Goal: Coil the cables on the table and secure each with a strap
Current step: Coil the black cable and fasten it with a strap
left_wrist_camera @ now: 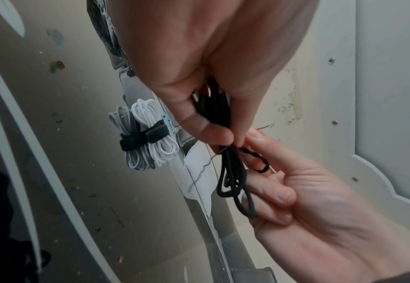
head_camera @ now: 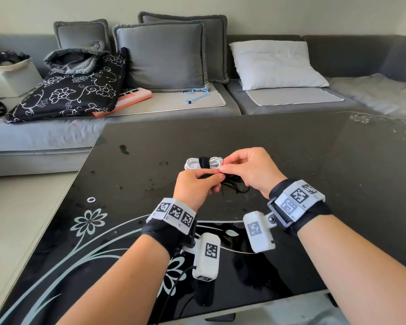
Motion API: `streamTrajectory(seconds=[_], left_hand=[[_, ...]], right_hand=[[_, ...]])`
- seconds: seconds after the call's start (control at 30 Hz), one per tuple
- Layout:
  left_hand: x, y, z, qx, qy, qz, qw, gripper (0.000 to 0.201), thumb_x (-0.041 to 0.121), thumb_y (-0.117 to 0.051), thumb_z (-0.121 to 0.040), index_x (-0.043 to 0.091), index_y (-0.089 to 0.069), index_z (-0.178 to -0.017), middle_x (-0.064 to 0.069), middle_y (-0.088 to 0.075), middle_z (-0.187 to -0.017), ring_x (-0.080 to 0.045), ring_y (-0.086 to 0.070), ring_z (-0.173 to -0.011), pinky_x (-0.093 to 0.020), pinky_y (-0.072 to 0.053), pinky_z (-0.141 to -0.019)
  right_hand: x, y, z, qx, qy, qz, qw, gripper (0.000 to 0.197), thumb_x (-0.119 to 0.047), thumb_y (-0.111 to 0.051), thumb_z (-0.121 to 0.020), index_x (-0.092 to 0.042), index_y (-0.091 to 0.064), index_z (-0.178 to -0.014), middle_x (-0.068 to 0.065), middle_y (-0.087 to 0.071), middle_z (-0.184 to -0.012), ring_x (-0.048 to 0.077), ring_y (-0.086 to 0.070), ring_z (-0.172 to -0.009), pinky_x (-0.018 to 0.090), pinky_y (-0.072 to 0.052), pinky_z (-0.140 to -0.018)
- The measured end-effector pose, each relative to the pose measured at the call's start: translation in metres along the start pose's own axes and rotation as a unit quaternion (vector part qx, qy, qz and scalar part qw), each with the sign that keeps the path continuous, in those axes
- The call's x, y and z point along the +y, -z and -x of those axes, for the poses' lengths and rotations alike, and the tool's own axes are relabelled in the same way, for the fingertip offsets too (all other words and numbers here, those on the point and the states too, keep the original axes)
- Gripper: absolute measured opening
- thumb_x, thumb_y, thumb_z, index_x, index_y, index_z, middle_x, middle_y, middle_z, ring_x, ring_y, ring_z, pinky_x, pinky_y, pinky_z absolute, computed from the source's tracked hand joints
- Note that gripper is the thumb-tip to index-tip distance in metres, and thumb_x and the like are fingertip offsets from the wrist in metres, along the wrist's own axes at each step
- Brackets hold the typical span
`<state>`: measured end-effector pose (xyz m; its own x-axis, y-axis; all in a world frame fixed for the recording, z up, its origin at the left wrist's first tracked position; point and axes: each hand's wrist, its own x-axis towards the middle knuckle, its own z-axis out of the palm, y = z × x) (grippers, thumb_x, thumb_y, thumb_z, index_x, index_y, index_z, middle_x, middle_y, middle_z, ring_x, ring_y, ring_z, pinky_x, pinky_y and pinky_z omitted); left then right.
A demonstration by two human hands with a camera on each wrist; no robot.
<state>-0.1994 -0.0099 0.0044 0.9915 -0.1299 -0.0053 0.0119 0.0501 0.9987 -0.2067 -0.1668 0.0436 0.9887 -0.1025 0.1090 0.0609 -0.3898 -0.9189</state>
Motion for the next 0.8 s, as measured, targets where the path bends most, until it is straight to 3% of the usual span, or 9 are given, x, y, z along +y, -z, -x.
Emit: streamTrajectory(seconds=[0.1,0.2,0.27,0.33,0.47,0.6,0.7,0.8], left_hand=[[-0.001,0.000,0.000,0.023,0.003,0.016,1.000,0.008,0.006,-0.076,-0.084,0.013,-0.080,-0.083,-0.007,-0.067,-0.065,-0.017,-0.059,-0.061,-0.035,-0.057,-0.077],[0.003,0.003,-0.002,0.052,0.024,0.100,0.993,0.006,-0.001,-0.072,-0.086,0.003,-0.076,-0.087,-0.006,-0.066,-0.068,-0.014,-0.058,-0.059,-0.024,-0.056,-0.069],[0.008,0.007,-0.004,0.069,0.033,0.161,0.984,0.006,-0.003,-0.070,-0.087,0.001,-0.075,-0.087,-0.007,-0.067,-0.075,-0.012,-0.059,-0.059,-0.021,-0.056,-0.066],[0.012,0.010,-0.006,0.080,0.039,0.205,0.975,0.006,-0.002,-0.070,-0.088,0.001,-0.074,-0.090,-0.008,-0.069,-0.081,-0.010,-0.062,-0.061,-0.019,-0.056,-0.067],[0.013,0.015,-0.008,0.097,0.043,0.252,0.962,0.009,-0.001,-0.071,-0.087,0.000,-0.074,-0.096,-0.010,-0.071,-0.090,-0.010,-0.065,-0.067,-0.018,-0.056,-0.069],[0.016,0.018,-0.010,0.106,0.048,0.301,0.946,0.014,-0.002,-0.070,-0.087,-0.001,-0.072,-0.101,-0.013,-0.071,-0.099,-0.011,-0.066,-0.070,-0.017,-0.055,-0.069],[0.016,0.016,-0.009,0.089,0.052,0.316,0.943,0.016,-0.001,-0.070,-0.088,-0.002,-0.072,-0.103,-0.015,-0.070,-0.099,-0.013,-0.065,-0.070,-0.019,-0.056,-0.069],[0.016,0.013,-0.006,0.070,0.058,0.316,0.944,0.013,-0.001,-0.069,-0.088,-0.001,-0.072,-0.101,-0.014,-0.070,-0.097,-0.013,-0.066,-0.069,-0.019,-0.057,-0.069]], right_hand=[[0.002,0.000,-0.001,0.004,0.017,-0.006,1.000,0.005,-0.018,-0.080,-0.081,-0.017,-0.076,-0.084,-0.002,-0.072,-0.080,-0.001,-0.053,-0.048,0.016,-0.035,-0.039],[0.005,0.001,-0.003,0.059,0.026,-0.027,0.998,0.015,-0.027,-0.078,-0.083,-0.017,-0.076,-0.094,-0.007,-0.073,-0.086,-0.004,-0.063,-0.067,0.008,-0.041,-0.053],[0.006,0.003,-0.004,0.087,-0.009,-0.072,0.994,0.022,-0.032,-0.070,-0.089,-0.011,-0.075,-0.095,-0.007,-0.071,-0.080,-0.002,-0.056,-0.048,0.008,-0.036,-0.046],[0.007,0.003,-0.003,0.047,-0.049,-0.110,0.992,0.028,-0.032,-0.063,-0.094,-0.005,-0.072,-0.096,0.004,-0.075,-0.085,0.006,-0.038,-0.035,0.019,-0.024,-0.035],[0.007,-0.003,0.004,-0.083,-0.069,-0.100,0.989,0.025,-0.026,-0.058,-0.098,-0.007,-0.073,-0.105,0.007,-0.076,-0.091,0.013,-0.030,-0.037,0.019,-0.016,-0.038],[0.008,-0.006,0.004,-0.084,-0.091,-0.154,0.980,0.024,-0.010,-0.049,-0.098,-0.008,-0.071,-0.108,0.012,-0.076,-0.099,0.013,-0.026,-0.038,0.020,-0.013,-0.039],[0.010,-0.013,0.007,-0.119,-0.070,-0.113,0.984,0.016,-0.017,-0.061,-0.096,-0.009,-0.072,-0.105,0.010,-0.077,-0.094,0.010,-0.027,-0.037,0.019,-0.018,-0.035],[0.011,-0.022,0.010,-0.140,-0.062,-0.094,0.984,0.015,-0.021,-0.064,-0.096,-0.011,-0.073,-0.091,0.008,-0.074,-0.082,0.011,-0.027,-0.038,0.019,-0.019,-0.035]])
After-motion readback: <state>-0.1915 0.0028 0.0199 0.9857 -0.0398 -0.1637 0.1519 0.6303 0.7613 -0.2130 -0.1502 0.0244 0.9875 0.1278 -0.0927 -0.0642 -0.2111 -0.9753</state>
